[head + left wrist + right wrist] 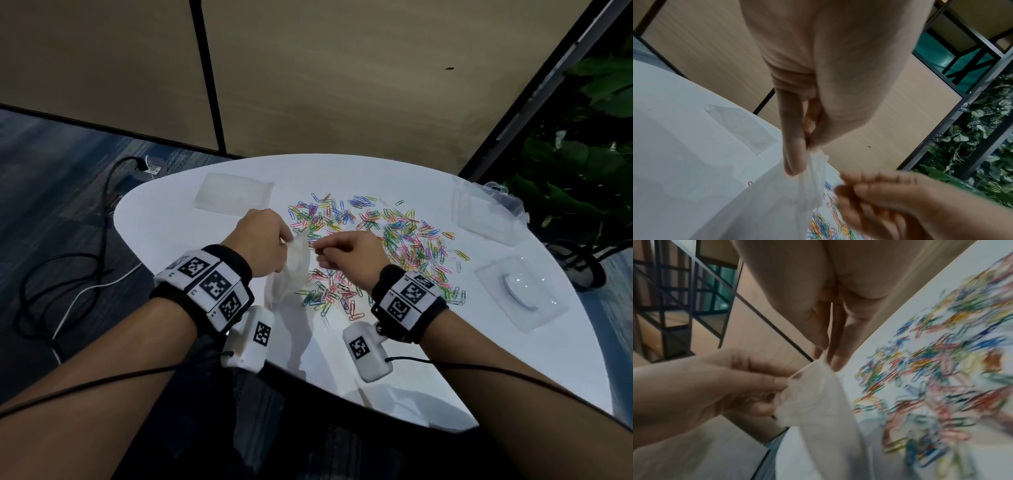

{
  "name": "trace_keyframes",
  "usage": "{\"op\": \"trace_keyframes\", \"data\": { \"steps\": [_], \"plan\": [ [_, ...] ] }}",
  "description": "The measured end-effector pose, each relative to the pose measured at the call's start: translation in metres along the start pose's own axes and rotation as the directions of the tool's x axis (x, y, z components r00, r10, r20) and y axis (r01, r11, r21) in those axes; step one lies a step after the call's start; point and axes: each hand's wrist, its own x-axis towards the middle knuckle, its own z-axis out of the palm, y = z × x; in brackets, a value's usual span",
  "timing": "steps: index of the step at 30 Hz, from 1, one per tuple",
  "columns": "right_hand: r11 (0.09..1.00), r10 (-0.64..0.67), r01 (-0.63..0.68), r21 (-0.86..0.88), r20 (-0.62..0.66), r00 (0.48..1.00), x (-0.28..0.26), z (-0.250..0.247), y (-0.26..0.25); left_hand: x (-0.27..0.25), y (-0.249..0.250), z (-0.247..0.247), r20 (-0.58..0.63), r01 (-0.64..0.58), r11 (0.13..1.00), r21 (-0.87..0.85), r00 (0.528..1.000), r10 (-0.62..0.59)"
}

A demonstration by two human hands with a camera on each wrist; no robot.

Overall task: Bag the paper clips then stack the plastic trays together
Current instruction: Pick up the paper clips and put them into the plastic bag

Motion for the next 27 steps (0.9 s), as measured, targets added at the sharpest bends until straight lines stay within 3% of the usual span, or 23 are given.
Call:
{"op": "trace_keyframes", "data": {
  "steps": [2, 3, 5, 7, 9, 13, 16, 18, 24, 27],
  "plan": [
    [0.969, 0.085, -0.074, -0.237, 0.037, 0.996, -0.002, -0.019, 0.009, 0.002, -0.002, -0.006, -0.011, 0.022, 1.0, -0.007, 1.0, -0.022],
    [0.891, 0.184, -0.137, -0.433, 0.068, 0.98, -0.005, -0.028, 0.017, 0.003, -0.003, -0.01, -0.022, 0.035, 0.999, -0.008, 0.999, -0.035],
    [0.616, 0.426, -0.262, -0.743, 0.035, 0.904, -0.011, -0.038, 0.037, 0.005, -0.007, -0.019, -0.052, 0.064, 0.998, -0.014, 0.997, -0.065],
    [0.454, 0.526, -0.302, -0.838, -0.022, 0.85, -0.016, -0.035, 0.055, 0.006, -0.012, -0.028, -0.081, 0.077, 0.997, -0.032, 0.994, -0.079],
    [0.459, 0.495, -0.286, -0.841, -0.025, 0.869, -0.012, -0.024, 0.068, 0.005, -0.015, -0.036, -0.108, 0.086, 0.994, -0.071, 0.99, -0.094],
    [0.594, 0.331, -0.201, -0.779, 0.009, 0.943, 0.002, 0.009, 0.073, 0.001, -0.023, -0.044, -0.145, 0.081, 0.994, -0.073, 0.985, -0.091],
    [0.628, 0.213, -0.114, -0.77, 0.029, 0.977, 0.008, 0.032, 0.071, 0.001, -0.03, -0.042, -0.131, 0.089, 0.995, -0.038, 0.987, -0.093],
    [0.594, 0.153, -0.034, -0.804, 0.071, 0.986, 0.01, 0.043, 0.071, 0.002, -0.033, -0.038, -0.105, 0.09, 0.996, -0.011, 0.99, -0.091],
    [0.364, 0.031, 0.157, -0.918, 0.181, 0.983, 0.016, 0.053, 0.069, 0.006, -0.031, -0.023, -0.019, 0.078, 0.996, 0.039, 0.997, -0.077],
    [0.383, 0.015, 0.138, -0.913, 0.155, 0.988, 0.019, 0.044, 0.064, 0.005, -0.028, -0.018, 0.0, 0.065, 0.996, 0.057, 0.998, -0.065]
  ]
}}
